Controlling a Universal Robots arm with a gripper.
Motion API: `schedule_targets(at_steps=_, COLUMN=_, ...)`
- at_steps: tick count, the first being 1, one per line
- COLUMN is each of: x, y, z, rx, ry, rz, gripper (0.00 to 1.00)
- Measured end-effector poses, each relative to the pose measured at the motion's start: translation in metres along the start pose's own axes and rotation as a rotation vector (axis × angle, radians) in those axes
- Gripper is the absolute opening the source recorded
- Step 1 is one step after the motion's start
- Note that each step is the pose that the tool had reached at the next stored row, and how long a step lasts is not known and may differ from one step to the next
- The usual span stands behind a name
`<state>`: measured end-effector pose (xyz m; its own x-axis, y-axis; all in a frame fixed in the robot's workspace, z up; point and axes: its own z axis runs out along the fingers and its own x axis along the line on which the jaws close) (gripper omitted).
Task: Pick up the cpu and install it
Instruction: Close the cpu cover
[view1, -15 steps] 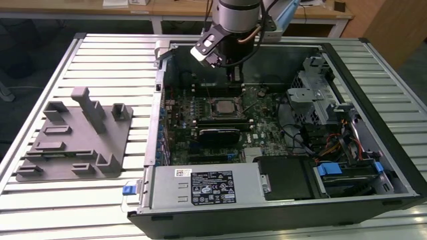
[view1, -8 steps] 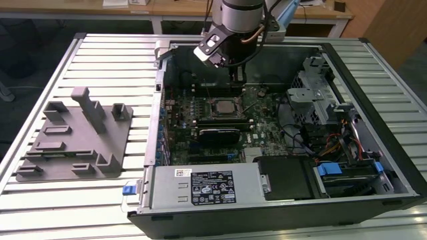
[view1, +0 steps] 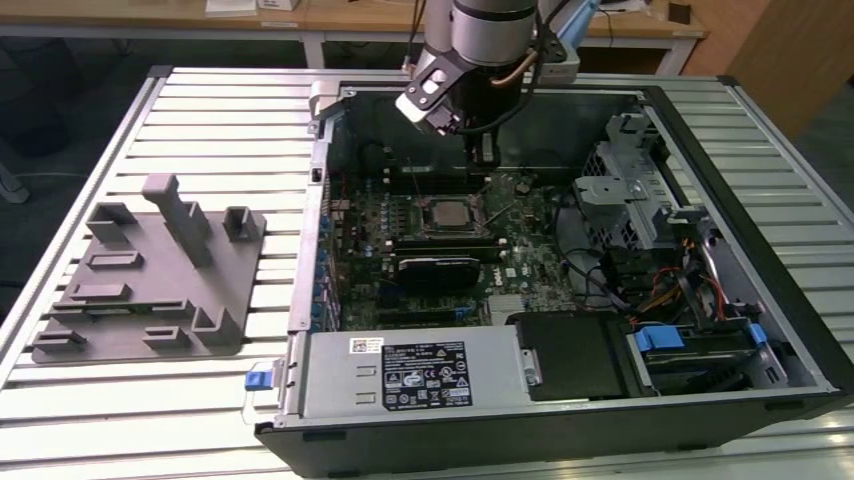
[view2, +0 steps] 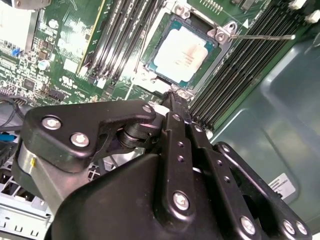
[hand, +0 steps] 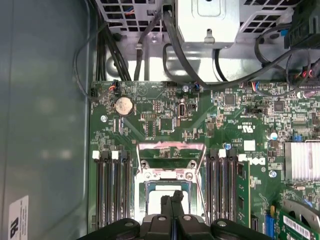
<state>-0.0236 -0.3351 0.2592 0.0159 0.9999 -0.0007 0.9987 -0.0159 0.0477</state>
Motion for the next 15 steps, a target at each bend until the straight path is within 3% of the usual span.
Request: schedule_targets(at_steps=15, x=0.0002, y=0.012, z=0.0006, rx=0.0, ry=0.0, rz=0.0, gripper=0.11)
